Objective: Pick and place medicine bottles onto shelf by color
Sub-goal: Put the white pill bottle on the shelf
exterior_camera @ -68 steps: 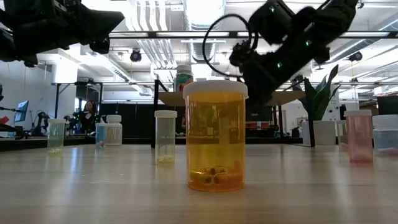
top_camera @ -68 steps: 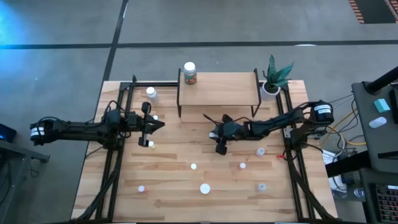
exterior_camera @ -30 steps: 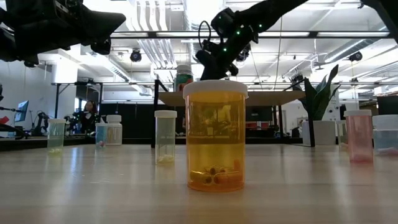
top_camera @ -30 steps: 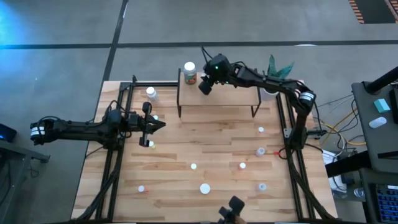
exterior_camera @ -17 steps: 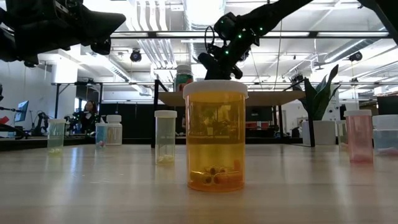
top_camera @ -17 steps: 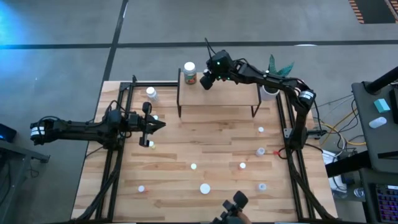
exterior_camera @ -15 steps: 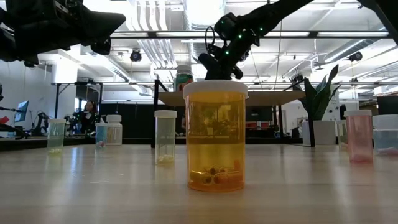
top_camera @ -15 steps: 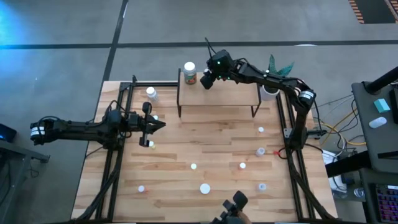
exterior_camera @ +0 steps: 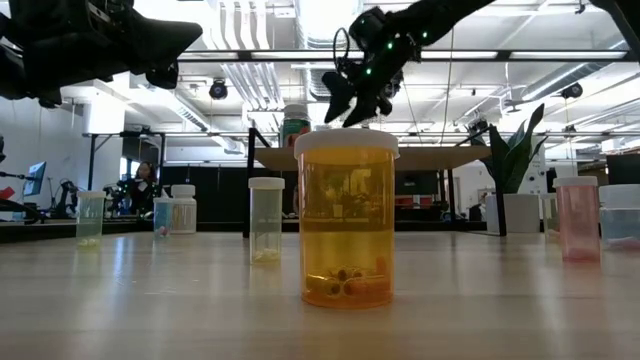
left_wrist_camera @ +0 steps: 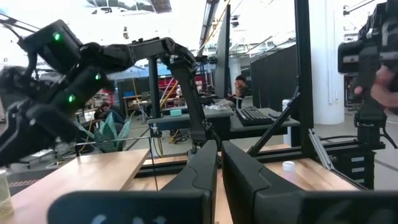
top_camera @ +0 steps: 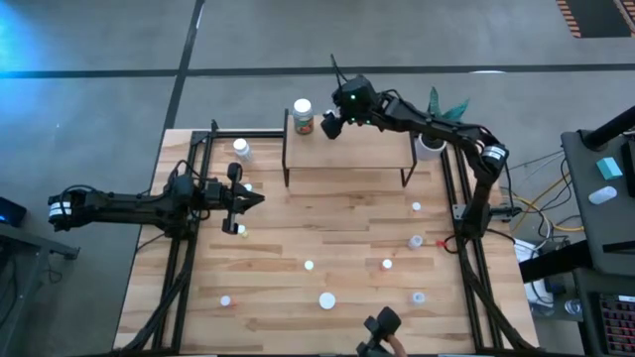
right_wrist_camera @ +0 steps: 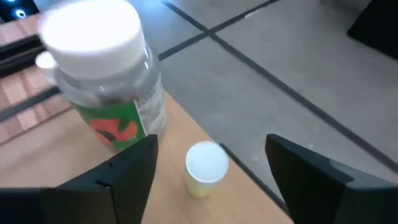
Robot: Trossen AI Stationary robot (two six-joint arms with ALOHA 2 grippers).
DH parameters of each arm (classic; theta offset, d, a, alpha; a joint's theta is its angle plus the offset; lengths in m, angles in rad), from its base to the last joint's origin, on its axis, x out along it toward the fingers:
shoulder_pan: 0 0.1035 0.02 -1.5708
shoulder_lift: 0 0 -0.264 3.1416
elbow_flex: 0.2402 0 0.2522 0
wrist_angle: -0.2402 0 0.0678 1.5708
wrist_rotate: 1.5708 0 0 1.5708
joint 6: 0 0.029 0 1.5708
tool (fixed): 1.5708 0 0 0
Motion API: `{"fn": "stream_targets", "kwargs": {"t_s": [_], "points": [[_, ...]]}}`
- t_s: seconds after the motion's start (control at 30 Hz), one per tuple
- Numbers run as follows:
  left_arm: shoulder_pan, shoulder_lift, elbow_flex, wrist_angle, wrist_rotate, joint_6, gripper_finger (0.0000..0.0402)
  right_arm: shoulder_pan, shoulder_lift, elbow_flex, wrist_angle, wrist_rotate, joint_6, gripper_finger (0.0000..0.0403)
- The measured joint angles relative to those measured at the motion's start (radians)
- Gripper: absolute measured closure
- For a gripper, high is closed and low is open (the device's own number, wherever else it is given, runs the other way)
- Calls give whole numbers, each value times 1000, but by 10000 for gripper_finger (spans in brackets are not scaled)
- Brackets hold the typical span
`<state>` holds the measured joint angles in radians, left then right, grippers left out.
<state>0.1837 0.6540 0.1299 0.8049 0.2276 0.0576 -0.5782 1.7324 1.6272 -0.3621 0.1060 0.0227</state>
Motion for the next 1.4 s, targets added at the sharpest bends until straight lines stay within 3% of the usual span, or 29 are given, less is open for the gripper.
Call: {"fn": "stream_targets", "kwargs": {"t_s": [0.13,0.27,0.43,0.67,0.97,1.4], "points": [[0,0,-2,-1,0,0,395,4,-44,53,-90,7,-20,104],[0,0,-2,-1,0,0,395,21,-107,81,-203,38,-66,134],[0,0,-3,-2,0,0,395,86,-219,-20,-205,33,-135,230],[0,24,0,-4,0,-1,395,187,-380,-308,9,27,-153,380],[0,66,73,-52,-4,-25,395,368,-554,-661,329,24,-137,390],[16,139,429,-785,-257,31,395,548,-651,-864,515,27,-135,390]]}}
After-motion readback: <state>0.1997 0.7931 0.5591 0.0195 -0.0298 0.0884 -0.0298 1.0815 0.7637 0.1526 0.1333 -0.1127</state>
